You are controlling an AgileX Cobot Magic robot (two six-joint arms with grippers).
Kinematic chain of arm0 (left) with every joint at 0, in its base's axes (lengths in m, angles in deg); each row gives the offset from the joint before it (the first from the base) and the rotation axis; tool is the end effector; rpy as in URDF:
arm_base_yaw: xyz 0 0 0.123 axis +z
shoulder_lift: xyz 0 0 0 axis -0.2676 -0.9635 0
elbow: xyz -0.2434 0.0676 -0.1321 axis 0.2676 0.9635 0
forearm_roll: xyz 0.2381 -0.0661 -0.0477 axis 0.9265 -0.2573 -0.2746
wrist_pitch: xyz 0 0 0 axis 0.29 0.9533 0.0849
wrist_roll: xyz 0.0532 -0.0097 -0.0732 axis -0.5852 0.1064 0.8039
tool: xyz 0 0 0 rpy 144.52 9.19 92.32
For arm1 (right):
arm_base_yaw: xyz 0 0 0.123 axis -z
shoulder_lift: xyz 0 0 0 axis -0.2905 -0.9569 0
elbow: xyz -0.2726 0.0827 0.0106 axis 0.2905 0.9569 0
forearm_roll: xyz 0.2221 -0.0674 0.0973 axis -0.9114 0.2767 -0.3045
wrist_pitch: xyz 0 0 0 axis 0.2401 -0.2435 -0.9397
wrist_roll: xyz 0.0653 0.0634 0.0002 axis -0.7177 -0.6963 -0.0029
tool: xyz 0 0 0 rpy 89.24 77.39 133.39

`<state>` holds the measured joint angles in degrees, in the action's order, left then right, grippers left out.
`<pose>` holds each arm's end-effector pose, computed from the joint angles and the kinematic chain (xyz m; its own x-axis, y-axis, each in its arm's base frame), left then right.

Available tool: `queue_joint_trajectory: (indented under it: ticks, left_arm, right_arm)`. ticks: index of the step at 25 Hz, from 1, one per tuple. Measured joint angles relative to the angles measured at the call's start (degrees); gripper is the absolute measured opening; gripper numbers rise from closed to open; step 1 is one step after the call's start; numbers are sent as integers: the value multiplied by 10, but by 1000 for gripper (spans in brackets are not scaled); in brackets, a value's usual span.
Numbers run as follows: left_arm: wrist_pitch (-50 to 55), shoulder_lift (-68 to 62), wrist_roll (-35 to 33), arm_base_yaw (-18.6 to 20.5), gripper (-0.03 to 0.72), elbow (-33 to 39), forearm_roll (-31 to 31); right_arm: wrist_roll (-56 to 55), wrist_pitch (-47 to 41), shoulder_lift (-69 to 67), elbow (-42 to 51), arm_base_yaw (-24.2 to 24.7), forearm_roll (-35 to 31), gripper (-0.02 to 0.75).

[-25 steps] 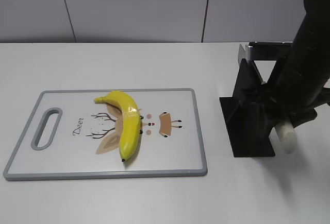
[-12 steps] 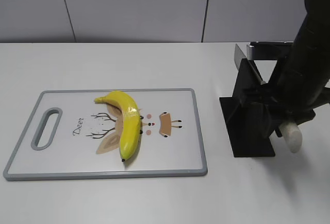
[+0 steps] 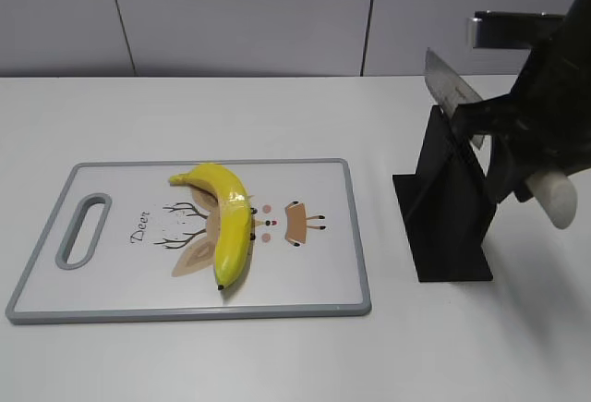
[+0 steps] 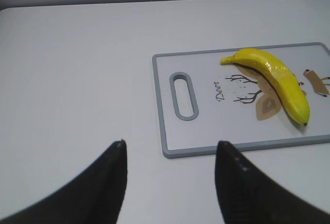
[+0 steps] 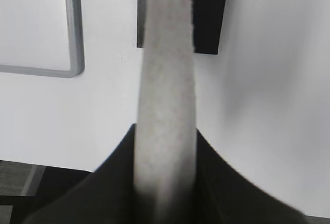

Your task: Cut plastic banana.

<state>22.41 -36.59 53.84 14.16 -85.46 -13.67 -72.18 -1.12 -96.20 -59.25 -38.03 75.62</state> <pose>-0.0030 -0.0118 0.2813 -0.4295 0.1497 -0.8906 0.2016 0.9772 0.0670 0.2742 0.1136 0.2533 -0.9926 -0.0712 -0.0987 -0.0821 0.9904 0.1108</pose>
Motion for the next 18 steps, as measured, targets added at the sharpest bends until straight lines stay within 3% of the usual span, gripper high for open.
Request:
queue_joint_trajectory:
  ticks: [11,18]
  left_arm:
    - [0,0,0,0,512,0,0]
    - [-3,-26,-1,0,504,-6,0]
  right_arm:
    - [17,-46,37,-130,0,16,167]
    - [176,-55,36,-190,0,7,167]
